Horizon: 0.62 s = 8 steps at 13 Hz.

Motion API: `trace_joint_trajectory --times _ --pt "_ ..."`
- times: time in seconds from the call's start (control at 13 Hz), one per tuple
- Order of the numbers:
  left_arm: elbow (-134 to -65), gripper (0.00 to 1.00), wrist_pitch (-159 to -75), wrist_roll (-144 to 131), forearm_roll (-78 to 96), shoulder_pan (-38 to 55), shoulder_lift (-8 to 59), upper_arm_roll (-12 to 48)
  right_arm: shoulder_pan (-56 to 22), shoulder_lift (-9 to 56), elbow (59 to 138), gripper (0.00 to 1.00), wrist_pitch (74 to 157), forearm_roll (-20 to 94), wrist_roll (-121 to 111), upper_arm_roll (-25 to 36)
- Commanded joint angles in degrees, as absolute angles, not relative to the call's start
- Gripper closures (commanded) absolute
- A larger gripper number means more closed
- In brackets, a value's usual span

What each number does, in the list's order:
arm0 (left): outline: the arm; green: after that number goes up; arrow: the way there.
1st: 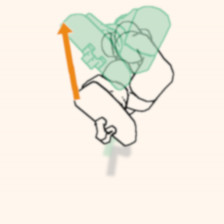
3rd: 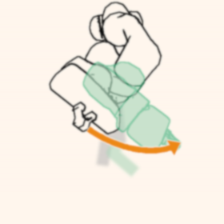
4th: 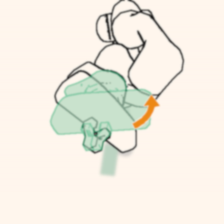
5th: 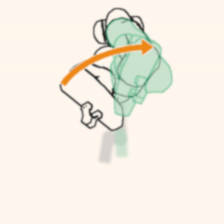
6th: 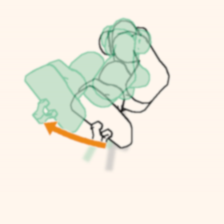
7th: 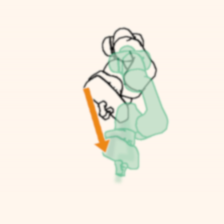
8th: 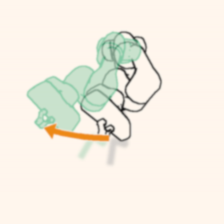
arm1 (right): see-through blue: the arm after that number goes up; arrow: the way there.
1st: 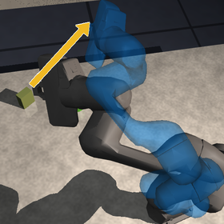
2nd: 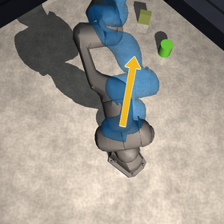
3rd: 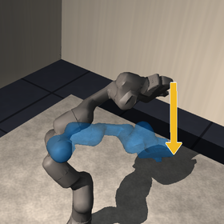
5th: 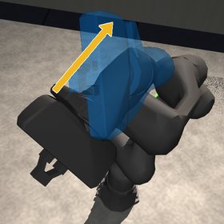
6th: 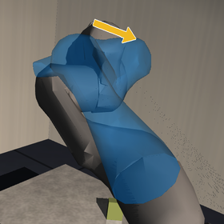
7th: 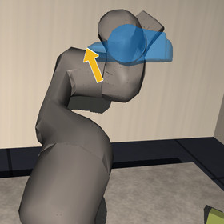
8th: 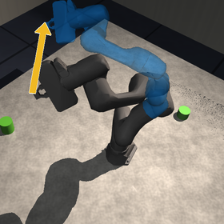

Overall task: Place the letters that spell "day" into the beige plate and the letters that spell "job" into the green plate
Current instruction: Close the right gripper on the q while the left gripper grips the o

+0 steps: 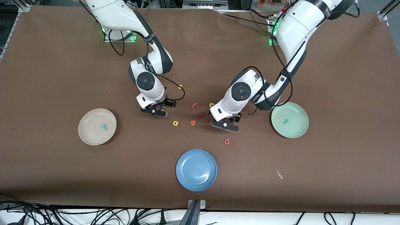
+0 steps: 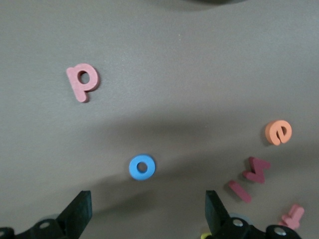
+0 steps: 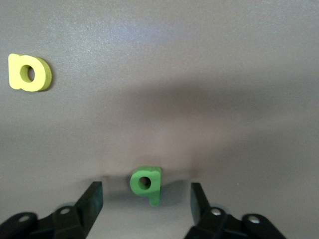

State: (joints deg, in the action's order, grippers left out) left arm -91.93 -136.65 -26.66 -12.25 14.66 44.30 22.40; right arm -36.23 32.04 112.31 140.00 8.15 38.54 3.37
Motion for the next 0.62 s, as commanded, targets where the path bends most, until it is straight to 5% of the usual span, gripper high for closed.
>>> trace_joint_trajectory --times 0.0,0.15,0.38,0.54 --pt "-90.0 0.00 -139.1 -27.8 -11.6 15.6 46.6 21.7 -36.1 32.3 112.1 0.34 140.6 7.6 39.1 3.3" --pt "-90.0 0.03 -141.8 -27.5 -12.0 15.6 48.2 21.4 -35.7 32.3 111.8 0.34 140.6 7.6 39.0 3.3" --pt "-90.0 0.40 -142.2 -27.2 -17.6 15.5 48.2 21.4 -35.6 33.4 111.3 0.37 141.2 7.6 39.0 3.3" --pt "-90.0 0.48 -142.2 -27.2 -18.7 15.4 48.3 21.3 -35.7 33.5 111.3 0.42 141.4 7.6 39.2 3.4"
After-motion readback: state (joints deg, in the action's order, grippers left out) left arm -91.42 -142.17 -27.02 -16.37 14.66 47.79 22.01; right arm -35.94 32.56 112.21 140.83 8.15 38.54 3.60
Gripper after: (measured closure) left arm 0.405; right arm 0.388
